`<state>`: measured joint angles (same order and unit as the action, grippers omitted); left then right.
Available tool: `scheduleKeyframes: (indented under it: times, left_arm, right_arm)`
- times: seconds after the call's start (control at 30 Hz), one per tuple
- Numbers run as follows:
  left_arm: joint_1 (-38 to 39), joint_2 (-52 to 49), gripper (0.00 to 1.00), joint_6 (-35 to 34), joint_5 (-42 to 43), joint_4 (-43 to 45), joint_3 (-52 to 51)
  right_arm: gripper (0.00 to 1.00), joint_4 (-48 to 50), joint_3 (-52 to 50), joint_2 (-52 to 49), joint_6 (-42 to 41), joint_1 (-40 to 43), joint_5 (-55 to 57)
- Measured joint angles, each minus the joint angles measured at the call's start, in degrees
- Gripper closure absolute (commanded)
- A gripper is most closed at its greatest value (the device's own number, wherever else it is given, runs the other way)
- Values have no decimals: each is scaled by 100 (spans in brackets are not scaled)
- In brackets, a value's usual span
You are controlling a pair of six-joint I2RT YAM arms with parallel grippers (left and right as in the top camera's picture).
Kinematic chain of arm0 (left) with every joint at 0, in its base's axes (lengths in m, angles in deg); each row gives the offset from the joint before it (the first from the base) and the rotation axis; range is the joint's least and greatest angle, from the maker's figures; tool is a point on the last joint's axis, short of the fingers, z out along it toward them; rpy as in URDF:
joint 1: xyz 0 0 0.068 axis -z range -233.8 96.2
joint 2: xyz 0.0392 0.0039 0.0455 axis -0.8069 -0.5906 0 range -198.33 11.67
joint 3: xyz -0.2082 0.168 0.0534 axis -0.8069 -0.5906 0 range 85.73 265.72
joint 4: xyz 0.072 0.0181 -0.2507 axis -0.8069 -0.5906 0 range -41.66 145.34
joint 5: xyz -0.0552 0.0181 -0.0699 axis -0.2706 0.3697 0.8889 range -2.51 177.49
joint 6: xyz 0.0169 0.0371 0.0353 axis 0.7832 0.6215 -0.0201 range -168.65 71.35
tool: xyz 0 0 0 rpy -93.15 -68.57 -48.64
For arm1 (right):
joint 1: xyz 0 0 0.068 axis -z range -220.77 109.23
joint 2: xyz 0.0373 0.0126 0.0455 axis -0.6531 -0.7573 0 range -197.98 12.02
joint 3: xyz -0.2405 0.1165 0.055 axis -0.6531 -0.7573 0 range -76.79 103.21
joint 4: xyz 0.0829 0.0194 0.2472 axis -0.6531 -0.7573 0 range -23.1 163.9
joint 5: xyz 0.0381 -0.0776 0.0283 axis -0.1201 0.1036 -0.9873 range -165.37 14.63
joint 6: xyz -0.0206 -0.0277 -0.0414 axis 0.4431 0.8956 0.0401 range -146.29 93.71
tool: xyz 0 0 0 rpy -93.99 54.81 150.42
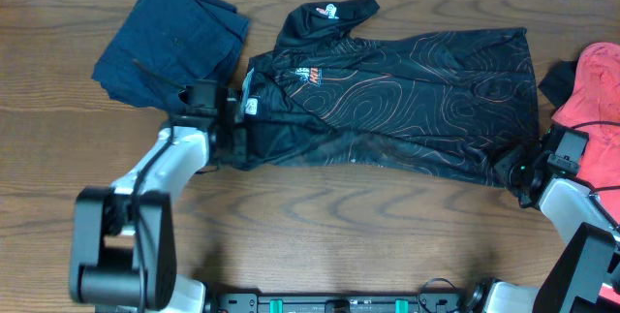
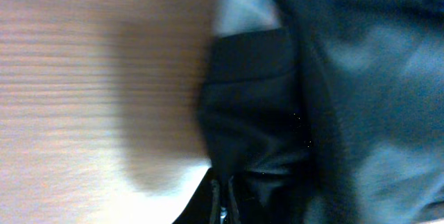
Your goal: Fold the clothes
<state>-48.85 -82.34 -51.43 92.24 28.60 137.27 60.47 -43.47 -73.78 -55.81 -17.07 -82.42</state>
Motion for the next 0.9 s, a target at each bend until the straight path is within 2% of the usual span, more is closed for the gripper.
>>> scheduleKeyframes:
  times: [0.07,0.1,0.13,0.2,0.27,0.43,0.6,0.77,0.9]
  left_arm:
    - [-68,356,94,-2,-188,-17,63]
    - [-76,551,87,-2,-262,-31,105]
    - [-76,728,74,-4,-332,-42,142]
    - [-85,1010,62,9,-483,-120,223]
    - [-109,1180,57,2,-584,-280,271]
    - [-109,1169,56,-44,-684,-874,280]
    - [-109,1161,56,-66,-321,-1174,275]
    - [17,1147,56,-87,190,-918,-15]
    - [439,962,53,-31,367,-334,-446]
  right_arm:
    - [76,0,0,0,0,0,0]
    - [76,0,0,0,0,0,0]
    - [77,0,0,0,0,0,0]
    - [76,0,0,0,0,0,2]
    - [77,-2,0,0,0,0,2]
    - [77,-2,0,0,0,0,2]
    - [77,-2,0,2,2,0,4]
    - [76,-4,0,2,0,0,4]
    - [76,-2,0,2,2,0,7]
